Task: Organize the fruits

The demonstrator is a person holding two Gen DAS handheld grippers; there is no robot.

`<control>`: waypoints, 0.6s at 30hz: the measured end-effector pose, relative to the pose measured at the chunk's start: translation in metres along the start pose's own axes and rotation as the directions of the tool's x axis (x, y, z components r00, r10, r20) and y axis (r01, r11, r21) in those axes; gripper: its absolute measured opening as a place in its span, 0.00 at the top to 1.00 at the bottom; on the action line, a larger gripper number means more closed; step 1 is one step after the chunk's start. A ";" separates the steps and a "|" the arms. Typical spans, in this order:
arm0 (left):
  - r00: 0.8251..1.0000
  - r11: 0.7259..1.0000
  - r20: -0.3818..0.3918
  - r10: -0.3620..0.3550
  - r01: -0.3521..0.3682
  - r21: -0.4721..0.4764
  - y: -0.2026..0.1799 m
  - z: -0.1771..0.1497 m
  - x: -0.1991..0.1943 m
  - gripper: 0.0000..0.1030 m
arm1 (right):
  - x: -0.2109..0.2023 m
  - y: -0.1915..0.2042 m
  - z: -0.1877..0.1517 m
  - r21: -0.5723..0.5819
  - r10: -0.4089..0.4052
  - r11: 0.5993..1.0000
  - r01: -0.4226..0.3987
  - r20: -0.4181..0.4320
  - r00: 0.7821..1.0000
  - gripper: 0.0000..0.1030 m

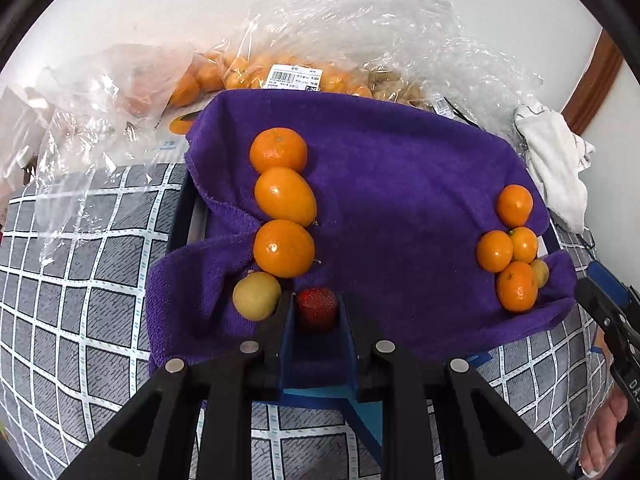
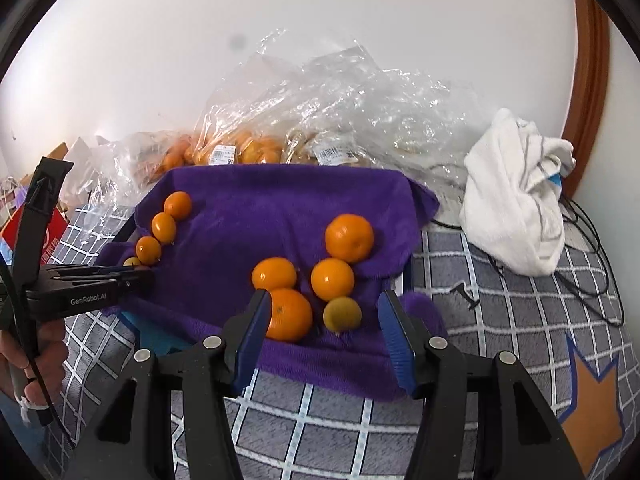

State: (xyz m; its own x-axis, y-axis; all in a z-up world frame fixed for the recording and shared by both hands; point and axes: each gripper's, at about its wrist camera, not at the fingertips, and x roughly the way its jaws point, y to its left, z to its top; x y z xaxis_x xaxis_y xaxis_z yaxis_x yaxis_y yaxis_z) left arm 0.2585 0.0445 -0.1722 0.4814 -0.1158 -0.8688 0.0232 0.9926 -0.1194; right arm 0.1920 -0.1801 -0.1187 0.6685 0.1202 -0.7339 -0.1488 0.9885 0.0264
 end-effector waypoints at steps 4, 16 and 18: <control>1.000 1.000 0.002 -0.010 0.010 -0.013 0.001 -0.001 -0.011 0.66 | -0.012 0.003 -0.006 -0.008 -0.022 1.000 0.022 -0.011 1.000 0.47; 0.983 0.998 0.175 -0.055 0.049 0.034 -0.004 -0.044 -0.104 0.47 | -0.096 0.013 -0.021 0.081 -0.044 0.996 0.041 0.045 0.998 0.46; 0.977 0.999 0.209 -0.031 0.023 0.041 -0.004 -0.055 -0.120 0.47 | -0.111 0.013 -0.027 0.109 -0.015 0.994 0.009 0.049 0.999 0.46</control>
State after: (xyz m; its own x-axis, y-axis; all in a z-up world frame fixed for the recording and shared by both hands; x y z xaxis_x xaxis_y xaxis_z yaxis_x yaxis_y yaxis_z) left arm 0.1528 0.0521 -0.0941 0.6531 -0.1366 -0.7448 0.0701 0.9903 -0.1202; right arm 0.0957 -0.1827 -0.0555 0.7054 0.1101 -0.7002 -0.0627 0.9937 0.0932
